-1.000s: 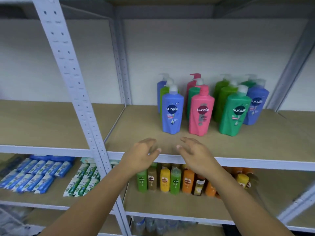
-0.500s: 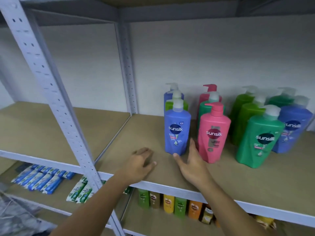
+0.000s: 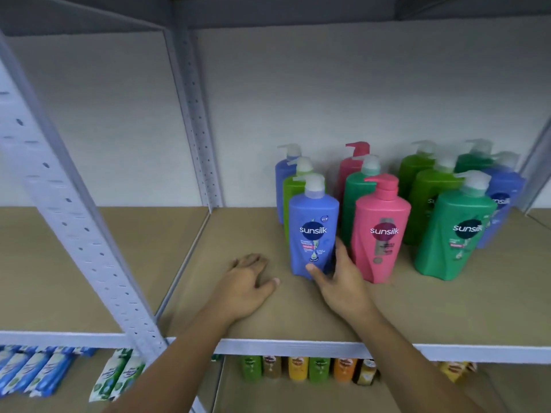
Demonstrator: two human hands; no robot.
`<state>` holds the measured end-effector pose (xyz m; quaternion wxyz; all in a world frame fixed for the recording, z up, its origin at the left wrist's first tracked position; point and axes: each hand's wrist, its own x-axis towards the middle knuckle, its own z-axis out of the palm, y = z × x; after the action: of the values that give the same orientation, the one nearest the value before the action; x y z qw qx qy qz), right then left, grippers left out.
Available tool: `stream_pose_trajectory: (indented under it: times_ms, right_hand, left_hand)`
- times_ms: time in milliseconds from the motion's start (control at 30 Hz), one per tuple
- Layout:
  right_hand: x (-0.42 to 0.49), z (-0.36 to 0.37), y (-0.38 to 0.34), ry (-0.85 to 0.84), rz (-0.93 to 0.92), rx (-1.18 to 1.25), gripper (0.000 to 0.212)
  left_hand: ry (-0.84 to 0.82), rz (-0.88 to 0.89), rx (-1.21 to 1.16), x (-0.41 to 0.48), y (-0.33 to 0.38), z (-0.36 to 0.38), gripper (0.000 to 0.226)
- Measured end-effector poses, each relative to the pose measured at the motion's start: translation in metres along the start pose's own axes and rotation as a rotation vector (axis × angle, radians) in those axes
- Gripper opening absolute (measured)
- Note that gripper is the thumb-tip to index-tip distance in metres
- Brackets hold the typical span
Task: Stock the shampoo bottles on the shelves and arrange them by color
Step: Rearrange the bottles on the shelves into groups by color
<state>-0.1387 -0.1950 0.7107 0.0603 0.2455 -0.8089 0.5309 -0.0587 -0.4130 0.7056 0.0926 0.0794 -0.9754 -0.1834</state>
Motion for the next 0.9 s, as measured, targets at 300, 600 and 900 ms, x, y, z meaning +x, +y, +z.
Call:
stream_pose_trajectory:
  times_ms: [300,600,900]
  right_hand:
    - [-0.002,0.002,-0.001,0.007,0.011,-0.034,0.082]
    - [0.002,0.004,0.001,0.005,0.004,-0.076,0.076]
    - [0.004,0.004,0.004,0.001,0.024,-0.051,0.079]
  left_hand:
    - [0.080,-0.139,-0.385,0.046,-0.001,-0.010,0.066]
    - [-0.014,0.013,-0.744,0.080,0.009,-0.002,0.069]
    - [0.015,0.055,-0.780,0.108,0.021,0.011,0.063]
